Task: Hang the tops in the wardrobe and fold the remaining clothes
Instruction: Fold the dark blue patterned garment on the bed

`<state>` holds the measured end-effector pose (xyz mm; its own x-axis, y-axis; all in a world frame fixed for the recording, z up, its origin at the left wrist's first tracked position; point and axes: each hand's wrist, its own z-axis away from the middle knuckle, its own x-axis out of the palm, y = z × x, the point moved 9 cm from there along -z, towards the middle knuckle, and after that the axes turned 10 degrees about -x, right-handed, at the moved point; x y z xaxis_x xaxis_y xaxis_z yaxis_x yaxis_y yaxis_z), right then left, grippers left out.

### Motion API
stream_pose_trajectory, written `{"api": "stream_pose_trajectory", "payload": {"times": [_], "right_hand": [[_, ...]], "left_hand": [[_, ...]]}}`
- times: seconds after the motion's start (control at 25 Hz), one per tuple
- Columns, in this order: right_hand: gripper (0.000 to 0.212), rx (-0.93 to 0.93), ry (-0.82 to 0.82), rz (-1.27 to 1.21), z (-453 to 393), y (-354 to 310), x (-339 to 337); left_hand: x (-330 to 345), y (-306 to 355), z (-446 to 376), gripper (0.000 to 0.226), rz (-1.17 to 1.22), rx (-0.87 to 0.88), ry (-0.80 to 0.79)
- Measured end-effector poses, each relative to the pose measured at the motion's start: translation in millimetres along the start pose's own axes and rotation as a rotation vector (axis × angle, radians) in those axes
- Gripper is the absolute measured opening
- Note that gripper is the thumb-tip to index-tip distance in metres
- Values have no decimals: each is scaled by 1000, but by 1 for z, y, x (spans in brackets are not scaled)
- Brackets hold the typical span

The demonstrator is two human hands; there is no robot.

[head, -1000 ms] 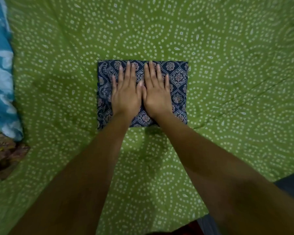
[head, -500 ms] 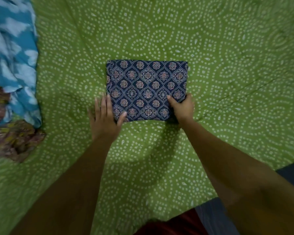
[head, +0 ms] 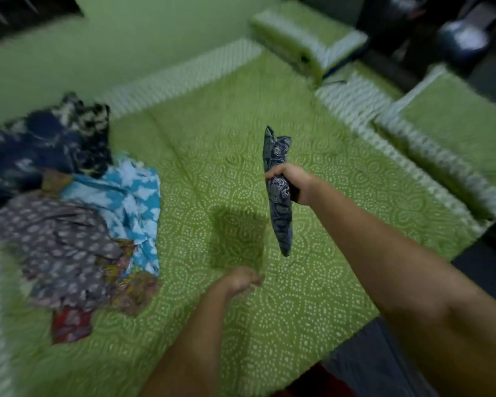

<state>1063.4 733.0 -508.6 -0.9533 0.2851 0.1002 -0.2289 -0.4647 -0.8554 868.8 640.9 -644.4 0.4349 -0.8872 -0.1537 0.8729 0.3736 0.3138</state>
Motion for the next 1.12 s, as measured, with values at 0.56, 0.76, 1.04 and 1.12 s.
{"api": "stream_pose_trajectory", "payload": {"times": [0.56, 0.76, 1.04, 1.12], "right_hand": [[63, -533, 539, -637, 373, -66, -358], [52, -581, 786, -824, 484, -8, -518], [38, -500, 1044, -788, 634, 67, -696], [39, -446, 1136, -788, 665, 97, -738]], "left_hand": [[241, 402, 237, 50, -241, 800, 129], [437, 457, 231, 47, 639, 400, -529], [639, 573, 265, 54, 399, 495, -796], [704, 613, 258, 74, 142, 459, -998]]}}
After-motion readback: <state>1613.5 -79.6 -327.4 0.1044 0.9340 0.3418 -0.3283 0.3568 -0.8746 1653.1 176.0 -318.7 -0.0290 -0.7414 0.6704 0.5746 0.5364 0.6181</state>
